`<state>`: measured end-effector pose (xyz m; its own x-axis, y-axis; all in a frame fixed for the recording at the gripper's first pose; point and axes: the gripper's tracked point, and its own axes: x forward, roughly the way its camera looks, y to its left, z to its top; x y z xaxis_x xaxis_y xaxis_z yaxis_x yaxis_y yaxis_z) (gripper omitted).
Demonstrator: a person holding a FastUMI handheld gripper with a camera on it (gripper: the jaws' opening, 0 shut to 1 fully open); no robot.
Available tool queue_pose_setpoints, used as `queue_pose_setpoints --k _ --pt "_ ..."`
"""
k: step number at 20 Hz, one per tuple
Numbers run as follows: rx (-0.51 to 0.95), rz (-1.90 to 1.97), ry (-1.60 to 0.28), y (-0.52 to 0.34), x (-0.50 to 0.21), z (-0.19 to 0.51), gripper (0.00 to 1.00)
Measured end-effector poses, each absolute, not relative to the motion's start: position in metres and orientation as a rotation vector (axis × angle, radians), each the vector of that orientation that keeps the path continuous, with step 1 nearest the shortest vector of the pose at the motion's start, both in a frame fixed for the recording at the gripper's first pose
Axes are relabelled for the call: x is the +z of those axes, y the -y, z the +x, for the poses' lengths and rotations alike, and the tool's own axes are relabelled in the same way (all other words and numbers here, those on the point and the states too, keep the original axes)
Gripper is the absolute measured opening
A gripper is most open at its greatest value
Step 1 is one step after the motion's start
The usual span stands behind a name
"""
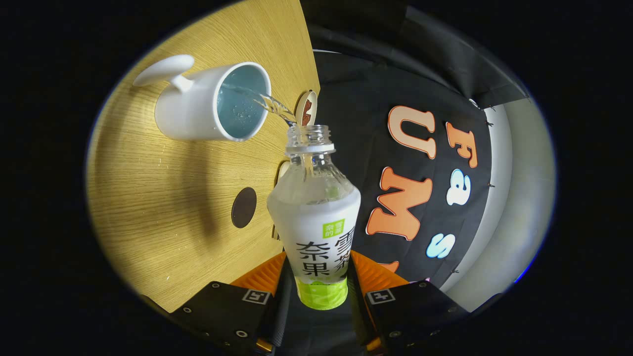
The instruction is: Take the bottle from table, then pour the juice into the cup, finally place the bottle on the coaster
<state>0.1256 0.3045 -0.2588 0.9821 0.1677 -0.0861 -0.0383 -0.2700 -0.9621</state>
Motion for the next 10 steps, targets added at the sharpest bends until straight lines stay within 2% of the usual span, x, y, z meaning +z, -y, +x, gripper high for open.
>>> queue_pose_setpoints --k 10 --pt "0.207 -1.887 0.105 -0.3073 -0.2561 0.1277 0.56"
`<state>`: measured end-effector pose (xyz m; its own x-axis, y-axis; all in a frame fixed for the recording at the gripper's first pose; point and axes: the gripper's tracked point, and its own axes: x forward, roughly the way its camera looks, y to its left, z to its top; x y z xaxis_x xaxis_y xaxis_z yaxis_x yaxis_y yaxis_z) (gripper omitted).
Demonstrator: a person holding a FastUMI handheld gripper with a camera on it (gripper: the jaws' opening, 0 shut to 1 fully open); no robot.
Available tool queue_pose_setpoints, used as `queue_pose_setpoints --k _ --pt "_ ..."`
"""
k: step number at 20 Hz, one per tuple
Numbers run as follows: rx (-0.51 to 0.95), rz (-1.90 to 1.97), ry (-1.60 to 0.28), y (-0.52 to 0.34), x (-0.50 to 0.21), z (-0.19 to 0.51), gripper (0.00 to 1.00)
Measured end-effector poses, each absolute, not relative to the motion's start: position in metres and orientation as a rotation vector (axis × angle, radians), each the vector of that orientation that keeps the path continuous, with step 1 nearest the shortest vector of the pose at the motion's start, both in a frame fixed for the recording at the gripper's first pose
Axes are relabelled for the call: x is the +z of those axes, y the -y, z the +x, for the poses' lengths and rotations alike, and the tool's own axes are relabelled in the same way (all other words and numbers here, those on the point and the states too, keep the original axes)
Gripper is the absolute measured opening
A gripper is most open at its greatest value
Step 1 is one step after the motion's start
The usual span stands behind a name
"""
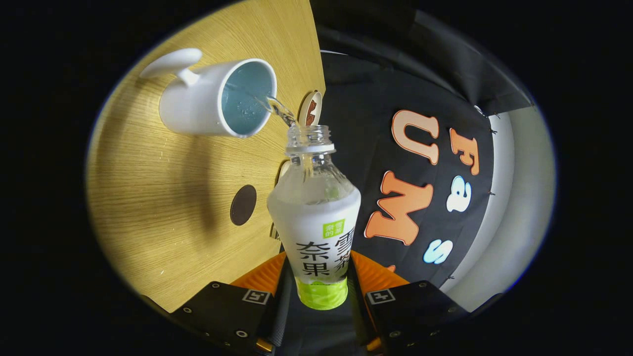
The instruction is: Take the bottle from table, then pour the juice into the cup, finally place the bottle on the coaster
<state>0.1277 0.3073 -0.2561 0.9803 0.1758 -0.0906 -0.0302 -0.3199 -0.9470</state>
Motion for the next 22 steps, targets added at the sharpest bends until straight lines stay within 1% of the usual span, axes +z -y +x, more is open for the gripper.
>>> queue_pose_setpoints --k 22 --pt "0.244 -2.012 0.130 -0.326 -0.248 0.122 0.56"
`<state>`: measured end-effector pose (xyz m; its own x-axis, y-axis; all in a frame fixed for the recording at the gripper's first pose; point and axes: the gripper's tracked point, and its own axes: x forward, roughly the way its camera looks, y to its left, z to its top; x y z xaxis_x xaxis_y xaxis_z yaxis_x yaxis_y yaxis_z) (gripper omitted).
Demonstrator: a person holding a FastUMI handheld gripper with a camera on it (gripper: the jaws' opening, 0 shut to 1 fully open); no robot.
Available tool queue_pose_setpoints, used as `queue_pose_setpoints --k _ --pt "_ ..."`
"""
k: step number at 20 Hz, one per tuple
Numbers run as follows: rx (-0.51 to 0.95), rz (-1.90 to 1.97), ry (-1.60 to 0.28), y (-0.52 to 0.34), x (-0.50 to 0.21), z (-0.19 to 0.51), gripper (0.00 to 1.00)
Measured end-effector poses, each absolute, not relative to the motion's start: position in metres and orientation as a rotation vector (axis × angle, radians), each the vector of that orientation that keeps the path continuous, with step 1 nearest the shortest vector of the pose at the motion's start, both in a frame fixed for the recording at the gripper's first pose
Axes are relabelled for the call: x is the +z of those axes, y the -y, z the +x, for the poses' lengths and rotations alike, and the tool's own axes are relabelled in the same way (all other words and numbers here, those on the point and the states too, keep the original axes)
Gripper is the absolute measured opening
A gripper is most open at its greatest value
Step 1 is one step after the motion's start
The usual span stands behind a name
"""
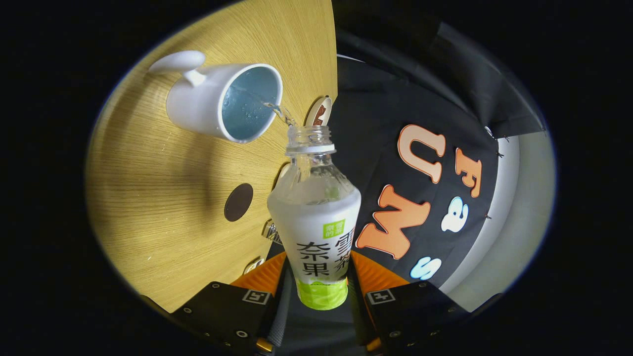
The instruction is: Take the bottle from table, then pour the juice into the cup, finally place the bottle on the coaster
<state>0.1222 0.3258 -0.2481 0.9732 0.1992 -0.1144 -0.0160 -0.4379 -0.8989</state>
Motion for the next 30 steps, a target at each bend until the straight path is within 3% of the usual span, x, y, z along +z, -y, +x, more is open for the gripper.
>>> queue_pose_setpoints --k 30 --pt "0.296 -2.210 0.120 -0.336 -0.235 0.124 0.56"
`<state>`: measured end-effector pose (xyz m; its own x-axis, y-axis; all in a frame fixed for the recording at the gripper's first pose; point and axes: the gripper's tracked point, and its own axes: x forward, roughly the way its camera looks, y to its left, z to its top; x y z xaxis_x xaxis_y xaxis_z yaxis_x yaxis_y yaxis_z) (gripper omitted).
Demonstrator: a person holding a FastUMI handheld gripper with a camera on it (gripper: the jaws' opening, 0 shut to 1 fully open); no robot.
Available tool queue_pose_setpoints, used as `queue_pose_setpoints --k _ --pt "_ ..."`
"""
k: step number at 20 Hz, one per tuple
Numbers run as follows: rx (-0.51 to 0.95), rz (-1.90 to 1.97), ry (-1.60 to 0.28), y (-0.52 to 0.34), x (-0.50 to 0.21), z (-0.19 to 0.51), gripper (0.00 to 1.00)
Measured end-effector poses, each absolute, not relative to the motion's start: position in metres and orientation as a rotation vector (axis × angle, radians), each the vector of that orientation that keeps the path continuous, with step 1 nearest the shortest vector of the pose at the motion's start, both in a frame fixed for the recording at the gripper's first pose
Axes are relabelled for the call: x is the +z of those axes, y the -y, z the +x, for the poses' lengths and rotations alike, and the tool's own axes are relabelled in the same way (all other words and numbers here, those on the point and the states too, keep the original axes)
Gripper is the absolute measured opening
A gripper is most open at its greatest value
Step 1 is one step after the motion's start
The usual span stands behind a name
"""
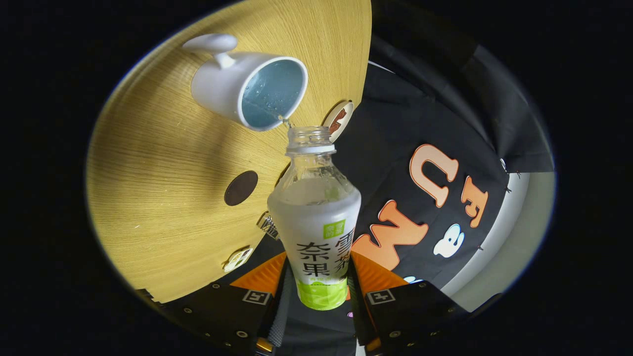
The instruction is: Take the bottle from table, then pour the juice into the cup, finally place the bottle on the coaster
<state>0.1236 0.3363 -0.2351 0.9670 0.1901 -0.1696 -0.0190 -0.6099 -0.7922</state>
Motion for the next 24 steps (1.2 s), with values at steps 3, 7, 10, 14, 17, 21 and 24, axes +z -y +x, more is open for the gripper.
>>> queue_pose_setpoints --k 3,7,10,14,17,21,24 --pt "0.294 -2.218 0.133 -0.338 -0.235 0.123 0.56" --pt "0.313 -2.148 0.108 -0.333 -0.242 0.125 0.56" --pt "0.333 -2.047 0.092 -0.331 -0.247 0.122 0.56" --pt "0.350 -1.891 0.085 -0.330 -0.253 0.122 0.56" --pt "0.352 -1.700 0.053 -0.327 -0.259 0.126 0.56" --pt "0.381 -1.411 -0.022 -0.323 -0.266 0.127 0.56" --pt "0.370 -1.155 -0.067 -0.319 -0.263 0.136 0.57"
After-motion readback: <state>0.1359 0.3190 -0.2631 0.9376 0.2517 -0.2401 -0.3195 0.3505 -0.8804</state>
